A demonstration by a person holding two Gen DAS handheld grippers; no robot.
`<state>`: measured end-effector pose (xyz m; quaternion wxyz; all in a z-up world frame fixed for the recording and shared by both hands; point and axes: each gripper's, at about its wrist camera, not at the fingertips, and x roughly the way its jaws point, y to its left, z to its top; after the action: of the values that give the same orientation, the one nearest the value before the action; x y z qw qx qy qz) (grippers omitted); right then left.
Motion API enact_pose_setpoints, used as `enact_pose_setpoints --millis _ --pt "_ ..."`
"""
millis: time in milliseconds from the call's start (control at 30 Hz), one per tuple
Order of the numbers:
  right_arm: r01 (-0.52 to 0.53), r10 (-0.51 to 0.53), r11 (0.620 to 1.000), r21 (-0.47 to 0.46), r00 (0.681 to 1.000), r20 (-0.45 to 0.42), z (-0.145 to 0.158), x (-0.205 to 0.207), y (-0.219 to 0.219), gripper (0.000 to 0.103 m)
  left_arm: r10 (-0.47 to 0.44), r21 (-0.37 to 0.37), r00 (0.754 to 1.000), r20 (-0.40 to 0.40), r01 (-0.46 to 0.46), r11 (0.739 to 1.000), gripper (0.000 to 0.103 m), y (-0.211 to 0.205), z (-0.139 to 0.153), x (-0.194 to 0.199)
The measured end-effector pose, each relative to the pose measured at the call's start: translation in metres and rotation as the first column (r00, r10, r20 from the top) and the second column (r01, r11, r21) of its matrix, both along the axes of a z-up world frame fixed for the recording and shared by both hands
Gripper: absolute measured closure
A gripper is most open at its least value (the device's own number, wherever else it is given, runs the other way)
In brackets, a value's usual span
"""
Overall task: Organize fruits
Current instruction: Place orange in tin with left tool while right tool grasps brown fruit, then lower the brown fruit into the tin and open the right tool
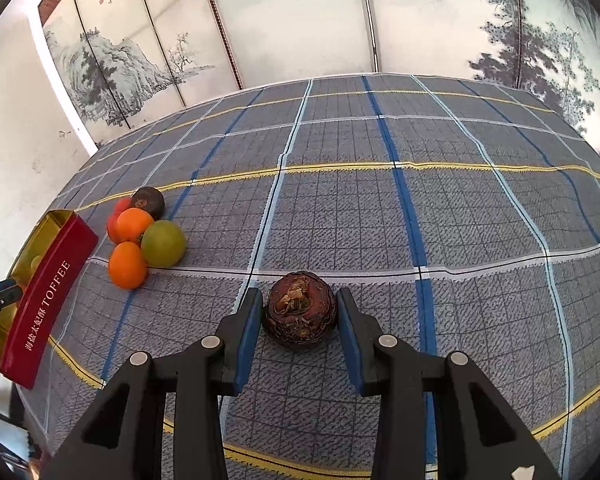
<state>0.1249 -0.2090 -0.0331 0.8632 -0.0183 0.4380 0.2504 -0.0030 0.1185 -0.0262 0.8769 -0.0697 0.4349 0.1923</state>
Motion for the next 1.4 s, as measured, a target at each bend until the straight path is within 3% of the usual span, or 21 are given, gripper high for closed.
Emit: enact_pose_setpoints --millis 67,633,833,967,1133,1400 --pt "0.001 -0.001 1.0 -0.002 1.0 -0.004 0.0 0.0 0.001 0.068 0.0 0.031 1.0 0.026 -0.001 1.0 0.027 -0.003 0.005 -0.004" --pt "-0.016 0.018 0.999 -0.045 0.999 0.04 0.004 -0.012 0.011 0.068 0.056 0.092 0.998 0.043 -0.059 0.994 0.027 -0.012 0.019 -0.024" --pt "-0.041 0.041 0.999 0.008 0.999 0.033 0.016 -0.033 0.016 0.068 0.053 0.121 0.997 0.058 -0.06 0.991 0.027 -0.016 0.024 -0.038" --pt "-0.086 0.083 0.994 0.067 0.995 0.049 0.039 -0.047 0.027 0.068 0.049 0.151 0.997 0.065 -0.058 0.987 0.027 -0.021 0.026 -0.046" --pt "-0.18 0.17 0.978 0.106 0.981 0.093 0.07 -0.071 0.057 0.068 0.049 0.136 0.996 0.079 -0.06 0.989 0.027 -0.019 0.03 -0.057" --pt "-0.365 0.348 0.923 0.125 0.927 0.139 0.107 -0.111 0.127 0.068 0.074 0.12 0.993 0.095 -0.086 0.989 0.027 -0.009 0.032 -0.076"
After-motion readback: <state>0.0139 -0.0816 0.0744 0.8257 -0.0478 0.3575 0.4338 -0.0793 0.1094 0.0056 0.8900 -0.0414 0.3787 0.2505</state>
